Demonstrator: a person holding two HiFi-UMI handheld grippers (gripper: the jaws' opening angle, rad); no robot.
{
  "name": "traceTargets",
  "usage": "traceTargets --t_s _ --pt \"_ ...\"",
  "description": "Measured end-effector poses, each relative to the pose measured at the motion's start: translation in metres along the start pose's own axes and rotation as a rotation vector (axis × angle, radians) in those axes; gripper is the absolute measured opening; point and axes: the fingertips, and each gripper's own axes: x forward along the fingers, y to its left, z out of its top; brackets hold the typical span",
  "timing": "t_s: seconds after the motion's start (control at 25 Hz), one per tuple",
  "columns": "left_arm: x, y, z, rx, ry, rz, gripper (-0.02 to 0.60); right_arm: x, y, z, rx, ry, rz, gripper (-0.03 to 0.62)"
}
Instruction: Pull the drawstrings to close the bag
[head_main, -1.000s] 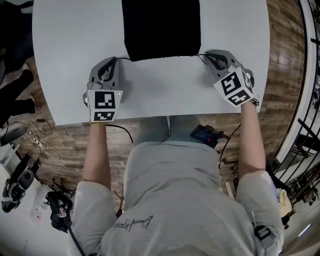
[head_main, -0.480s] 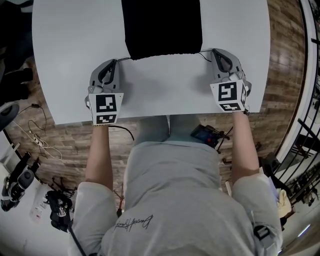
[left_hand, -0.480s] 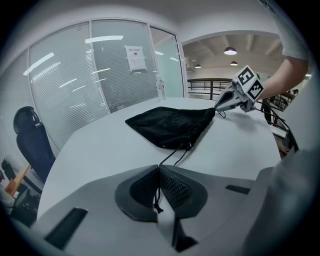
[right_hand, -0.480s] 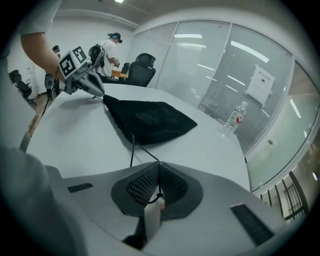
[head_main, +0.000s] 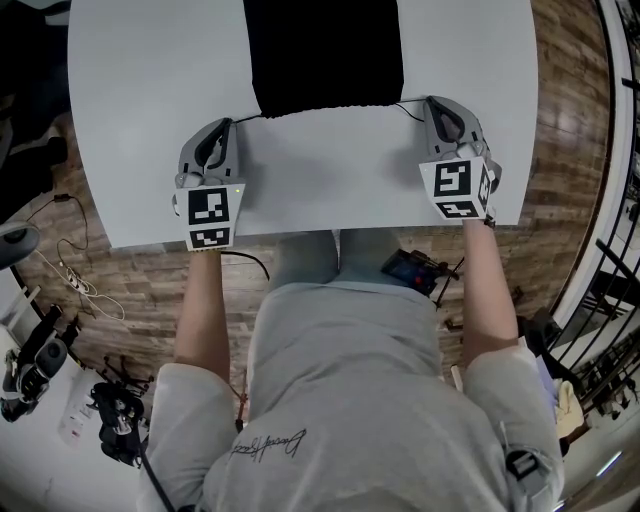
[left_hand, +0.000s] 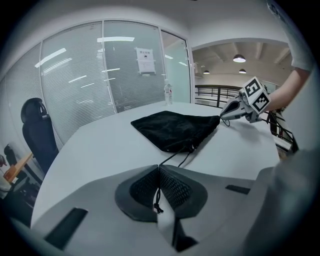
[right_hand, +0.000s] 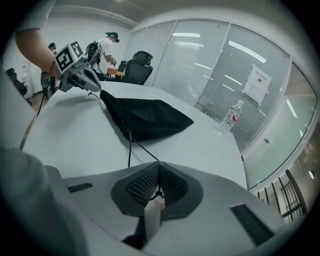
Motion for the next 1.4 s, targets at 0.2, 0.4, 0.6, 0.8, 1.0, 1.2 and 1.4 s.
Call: traceTargets --t_s 0.2,0.4,0.6,0.8,1.0,1.2,1.4 --pt "-0.011 0.005 0.01 -0.002 -0.029 0.014 0.015 -0.012 -0.009 0.017 0.045 -0.047 -0.03 0.023" --pt "-0.027 0.009 0.027 -0.005 -0.066 0.027 0.015 -0.028 -0.017 0.038 0.06 -0.081 -0.048 0.023" --pt "-0.049 0.01 0.046 0.022 -0.097 0.037 0.015 -0.049 -0.025 0.051 0.054 -0.103 -0.069 0.023" --pt "-0.067 0.009 0.069 0.039 -0.13 0.038 0.015 -0.075 -0.042 0.068 0.039 -0.139 -0.092 0.023" --pt "-0.091 0.001 0.091 0.05 -0.162 0.057 0.015 -0.103 -0.055 0.077 0.049 -0.166 -0.122 0.024" --pt "-0.111 -0.001 0.103 0.038 -0.184 0.07 0.015 -0.124 -0.058 0.085 0.086 -0.186 -0.142 0.023" --pt "-0.12 0.002 0.113 -0.017 -0.184 0.043 0.014 -0.138 -0.062 0.099 0.101 -0.202 -0.152 0.023"
